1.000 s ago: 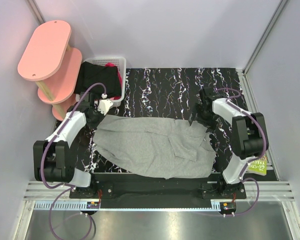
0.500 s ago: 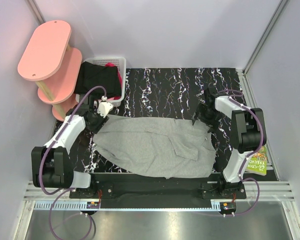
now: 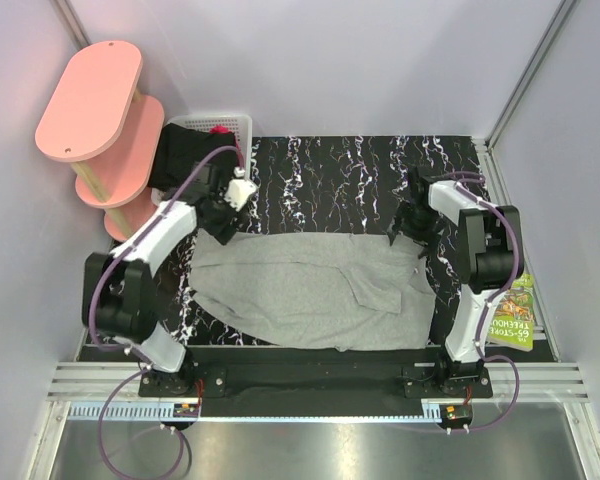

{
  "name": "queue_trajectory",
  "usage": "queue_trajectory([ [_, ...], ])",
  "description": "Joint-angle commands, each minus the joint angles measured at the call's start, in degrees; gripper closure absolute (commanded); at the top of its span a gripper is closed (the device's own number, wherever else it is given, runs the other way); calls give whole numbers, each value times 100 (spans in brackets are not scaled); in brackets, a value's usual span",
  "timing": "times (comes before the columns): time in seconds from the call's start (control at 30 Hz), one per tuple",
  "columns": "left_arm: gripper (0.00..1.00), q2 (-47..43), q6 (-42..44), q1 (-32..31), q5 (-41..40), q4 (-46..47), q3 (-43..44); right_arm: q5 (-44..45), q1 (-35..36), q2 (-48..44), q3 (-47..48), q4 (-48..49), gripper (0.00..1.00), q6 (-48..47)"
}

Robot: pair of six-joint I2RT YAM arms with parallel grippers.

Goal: Fold and stack the t-shirts
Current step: Fold the flattened tshirt in 1/3 of the way

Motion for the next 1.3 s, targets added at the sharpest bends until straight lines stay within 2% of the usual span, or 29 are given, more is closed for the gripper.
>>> queue_trajectory([
  [0.0,29,1042,-336,-333,197,227,357,507,-202,721,591,683,4,-169],
  [0.03,30,1210,-336,-334,118,236,497,534,-237,922,742,638,0,-169],
  [0.17,35,1730,-248,-334,-111,280,630,280,-440,1355,1498,348,0,-82],
  [0.37,34,1818,-248,-334,-295,526,559,236,-466,1364,2227,216,0,-116],
  [0.53,35,2144,-362,-317,-804,535,1095,-18,-466,1365,2948,-74,0,-73],
  [0.63,36,1802,-415,-325,-840,465,1140,-212,-440,908,2862,-127,0,-55],
  [0.73,34,925,-441,-404,-797,272,886,-222,-387,197,2520,-101,0,-99],
  [0.87,30,-839,-292,-728,-612,-176,18,-239,-352,-744,1897,-13,0,-169],
  [0.97,29,-1728,-38,-975,-506,-344,-825,-511,-238,-1351,1422,232,0,-169],
  [1.03,29,-1890,-45,-984,-524,-327,-1118,-643,-185,-1484,1289,347,0,-134],
  [1.1,30,-1777,-142,-976,-594,-230,-1408,-687,-62,-1196,1279,409,0,-73],
  [1.27,33,-706,-493,-906,-726,464,-1253,-881,184,-212,1463,479,0,6],
])
